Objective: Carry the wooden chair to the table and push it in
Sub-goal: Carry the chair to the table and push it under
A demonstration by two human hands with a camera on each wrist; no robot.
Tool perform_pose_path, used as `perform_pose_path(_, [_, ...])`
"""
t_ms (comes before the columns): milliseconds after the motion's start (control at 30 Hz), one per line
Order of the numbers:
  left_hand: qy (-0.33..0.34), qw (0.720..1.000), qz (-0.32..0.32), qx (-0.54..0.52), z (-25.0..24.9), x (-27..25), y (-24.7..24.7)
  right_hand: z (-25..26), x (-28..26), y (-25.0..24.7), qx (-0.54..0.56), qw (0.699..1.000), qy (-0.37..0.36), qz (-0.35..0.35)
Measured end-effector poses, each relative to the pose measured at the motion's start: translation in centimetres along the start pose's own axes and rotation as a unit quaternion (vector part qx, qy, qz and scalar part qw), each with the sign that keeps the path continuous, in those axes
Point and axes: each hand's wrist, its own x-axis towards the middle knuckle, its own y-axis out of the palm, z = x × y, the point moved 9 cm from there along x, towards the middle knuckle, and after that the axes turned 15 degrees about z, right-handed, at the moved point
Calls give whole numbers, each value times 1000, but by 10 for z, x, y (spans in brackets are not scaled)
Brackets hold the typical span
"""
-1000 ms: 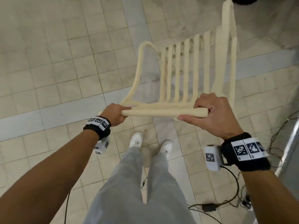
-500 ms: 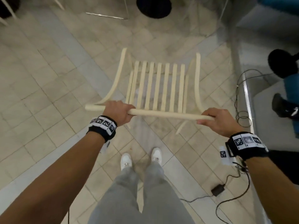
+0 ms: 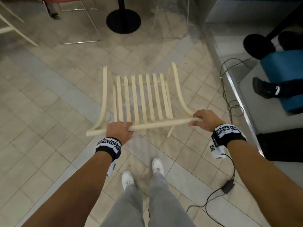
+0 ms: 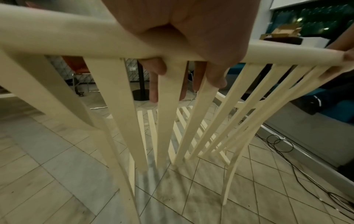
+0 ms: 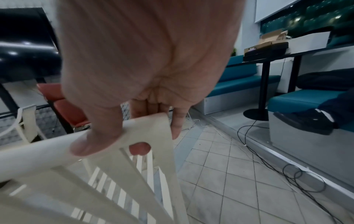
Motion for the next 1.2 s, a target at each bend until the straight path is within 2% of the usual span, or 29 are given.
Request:
perform_pose_path(233, [-20, 1000, 5, -9, 5, 25, -1, 6, 23, -13, 2, 1000, -3, -11])
perform_pose_path(367, [-36, 999, 0, -36, 12, 38, -8, 38, 17, -21, -22, 994, -43, -98])
perform_pose_path(467, [-45, 996, 17, -72, 17, 44, -8, 82, 24, 7, -85, 986, -104, -100])
perform_pose_path(567, [-43, 994, 32, -98, 16, 43, -4, 127, 38, 43, -186, 972, -117, -83])
perform_pose_path(667, [-33, 992, 2, -125, 14, 36, -6, 156, 47, 57, -214, 968, -91, -94])
perform_pose_path(833, [5, 969, -118, -215, 15, -7, -4, 171, 52, 58, -241, 961, -84, -106])
perform_pose_path(967, [5, 963, -128, -237, 26, -61, 20, 173, 51, 54, -245, 958, -101, -107])
perform_pose_path(1033, [-31, 956, -87, -277, 35, -86, 45, 177, 51, 53, -243, 957, -113, -109])
perform_pose_path(1067, [-58, 947, -39, -315, 44, -94, 69, 179, 53, 51, -244, 956, -117, -110])
perform_pose_path(1133, [-119, 903, 87, -403, 55, -115, 126, 182, 56, 48, -243, 956, -123, -107])
perform_pose_path(1200, [-193, 850, 209, -443, 58, -148, 197, 187, 63, 42, -244, 956, -128, -105])
